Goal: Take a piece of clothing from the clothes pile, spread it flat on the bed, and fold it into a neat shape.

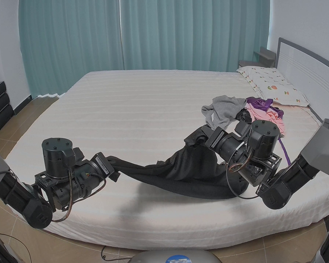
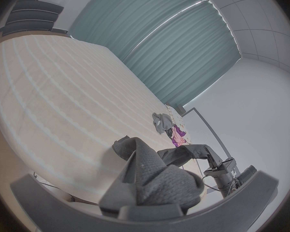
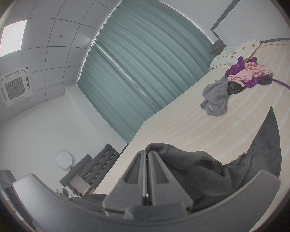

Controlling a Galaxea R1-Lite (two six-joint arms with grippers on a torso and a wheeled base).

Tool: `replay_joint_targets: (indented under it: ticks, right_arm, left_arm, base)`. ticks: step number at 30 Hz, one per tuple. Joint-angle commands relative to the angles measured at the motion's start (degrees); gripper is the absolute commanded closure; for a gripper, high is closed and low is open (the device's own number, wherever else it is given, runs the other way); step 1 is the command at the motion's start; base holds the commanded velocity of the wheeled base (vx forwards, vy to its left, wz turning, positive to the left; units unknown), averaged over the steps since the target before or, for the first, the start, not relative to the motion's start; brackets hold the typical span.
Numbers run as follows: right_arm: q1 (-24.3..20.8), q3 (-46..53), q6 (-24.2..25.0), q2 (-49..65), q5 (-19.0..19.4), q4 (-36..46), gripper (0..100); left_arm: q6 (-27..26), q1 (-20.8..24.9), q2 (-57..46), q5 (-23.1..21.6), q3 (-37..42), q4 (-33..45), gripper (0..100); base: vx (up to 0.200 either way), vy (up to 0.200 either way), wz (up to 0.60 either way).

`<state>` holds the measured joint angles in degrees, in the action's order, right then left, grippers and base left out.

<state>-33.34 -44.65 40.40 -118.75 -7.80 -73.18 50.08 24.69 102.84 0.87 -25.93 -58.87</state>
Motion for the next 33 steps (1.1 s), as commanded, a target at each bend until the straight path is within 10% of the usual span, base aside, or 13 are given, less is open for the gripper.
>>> replay_joint_targets:
  ticks: [1,22,33]
  right_arm:
    - [0.2,-0.1,-0.7,-0.2,0.0,-0.1,100]
    - [3.0,12.0,-5.6,9.9,0.0,-0.3,100]
    - [1.3,20.9,-5.7,22.9,-2.8,-0.4,100]
  left_arm:
    - [0.0,0.0,0.1,0.0,0.0,0.0,100]
    - [0.0,1.9,-2.1,1.9,2.7,-0.7,100]
    - [-4.5,7.8,-10.1,7.6,7.9,0.0,100]
  base:
    - [0.000,0.200,0.00]
    - [0.000,0.057,0.00]
    - [-0.200,0.000,0.00]
